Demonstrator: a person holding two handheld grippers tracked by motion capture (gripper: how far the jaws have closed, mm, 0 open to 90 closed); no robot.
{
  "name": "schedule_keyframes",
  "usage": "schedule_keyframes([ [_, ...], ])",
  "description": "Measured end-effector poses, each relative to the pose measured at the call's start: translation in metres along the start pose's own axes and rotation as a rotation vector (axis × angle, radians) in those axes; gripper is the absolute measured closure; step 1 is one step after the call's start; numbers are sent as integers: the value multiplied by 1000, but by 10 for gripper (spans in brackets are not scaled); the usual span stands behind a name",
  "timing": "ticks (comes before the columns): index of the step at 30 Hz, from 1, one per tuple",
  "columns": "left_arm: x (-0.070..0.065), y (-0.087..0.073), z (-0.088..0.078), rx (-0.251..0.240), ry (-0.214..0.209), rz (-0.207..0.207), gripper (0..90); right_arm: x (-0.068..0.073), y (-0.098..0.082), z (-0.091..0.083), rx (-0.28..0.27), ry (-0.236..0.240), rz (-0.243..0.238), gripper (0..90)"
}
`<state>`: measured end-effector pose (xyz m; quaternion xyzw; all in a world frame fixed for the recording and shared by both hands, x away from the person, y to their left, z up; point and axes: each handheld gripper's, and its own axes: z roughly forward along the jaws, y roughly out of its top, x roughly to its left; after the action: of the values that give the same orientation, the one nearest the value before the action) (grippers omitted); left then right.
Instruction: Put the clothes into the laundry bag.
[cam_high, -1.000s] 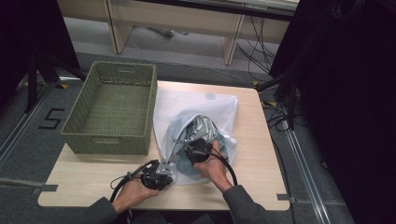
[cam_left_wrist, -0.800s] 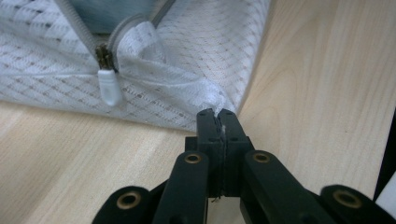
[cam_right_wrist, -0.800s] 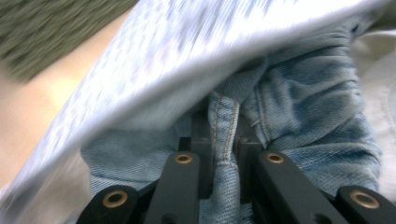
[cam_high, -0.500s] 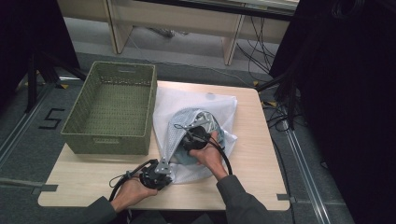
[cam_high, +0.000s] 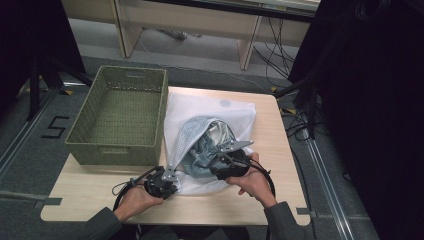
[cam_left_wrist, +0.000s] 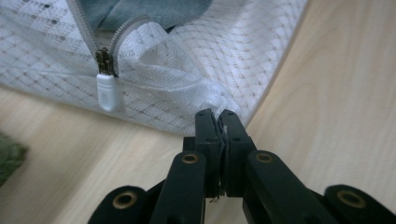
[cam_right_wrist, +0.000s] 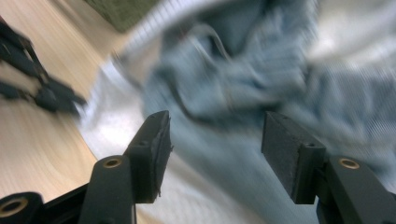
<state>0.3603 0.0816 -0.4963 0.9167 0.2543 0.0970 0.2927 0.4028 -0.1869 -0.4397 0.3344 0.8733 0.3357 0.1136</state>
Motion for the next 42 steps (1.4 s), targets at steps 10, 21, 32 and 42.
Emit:
schedule_keyframes([
  [10,-28,19,-8,-204,-28,-56,671,-8,-11,3,-21,-45,29,436],
  [21,-43,33,40,-151,-54,-7,545,-8,-11,5,13,0,23,423],
  [32,-41,28,38,-170,-45,-33,886,7,-16,29,77,-5,-39,336],
  [42,-42,26,36,-167,-77,-23,890,5,16,69,108,-238,-62,805],
])
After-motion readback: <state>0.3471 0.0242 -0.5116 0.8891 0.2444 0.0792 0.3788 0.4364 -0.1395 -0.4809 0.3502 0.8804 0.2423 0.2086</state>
